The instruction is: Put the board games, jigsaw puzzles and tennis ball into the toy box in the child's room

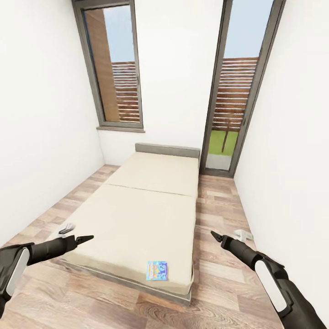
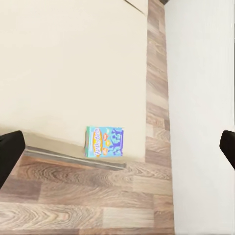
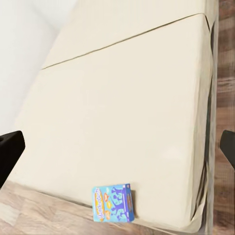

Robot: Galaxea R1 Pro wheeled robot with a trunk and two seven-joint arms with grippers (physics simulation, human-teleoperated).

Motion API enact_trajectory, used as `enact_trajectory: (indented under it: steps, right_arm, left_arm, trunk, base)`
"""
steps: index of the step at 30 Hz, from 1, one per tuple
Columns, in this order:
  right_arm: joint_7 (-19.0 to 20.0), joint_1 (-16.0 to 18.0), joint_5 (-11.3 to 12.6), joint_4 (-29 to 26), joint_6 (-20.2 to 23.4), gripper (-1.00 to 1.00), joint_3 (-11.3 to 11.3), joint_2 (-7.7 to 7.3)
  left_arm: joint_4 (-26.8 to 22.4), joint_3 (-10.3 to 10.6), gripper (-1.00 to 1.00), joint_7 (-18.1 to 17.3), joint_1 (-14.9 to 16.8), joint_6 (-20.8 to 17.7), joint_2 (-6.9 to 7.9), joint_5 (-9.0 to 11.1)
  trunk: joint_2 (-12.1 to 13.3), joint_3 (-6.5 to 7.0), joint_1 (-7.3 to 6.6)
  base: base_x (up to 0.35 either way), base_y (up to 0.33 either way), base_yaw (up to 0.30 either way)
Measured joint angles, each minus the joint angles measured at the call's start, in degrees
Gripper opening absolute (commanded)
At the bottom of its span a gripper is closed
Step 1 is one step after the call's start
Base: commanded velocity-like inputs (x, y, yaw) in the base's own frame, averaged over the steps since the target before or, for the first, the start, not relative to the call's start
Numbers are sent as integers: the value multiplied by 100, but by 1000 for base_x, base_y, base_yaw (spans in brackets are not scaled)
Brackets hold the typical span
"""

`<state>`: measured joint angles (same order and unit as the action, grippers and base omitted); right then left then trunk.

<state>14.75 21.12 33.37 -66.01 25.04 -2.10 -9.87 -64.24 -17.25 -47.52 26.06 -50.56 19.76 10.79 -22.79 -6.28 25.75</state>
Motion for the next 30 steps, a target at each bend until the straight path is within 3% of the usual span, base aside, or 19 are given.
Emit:
enact_trajectory:
  steps: [16, 30]
  right_arm:
    - [11, 0, 0, 4, -4, 100, 6, 17]
    - [10, 2, -4, 3, -14, 100, 16, 44]
  left_arm:
    - [0, 0, 100, -2, -3, 1, 1, 1]
    - [-1, -1, 100, 4, -4, 1, -4, 2]
  trunk:
    - [0, 60, 0]
    - [0, 71, 0]
  base:
    - [2, 111, -266]
    - [0, 97, -48]
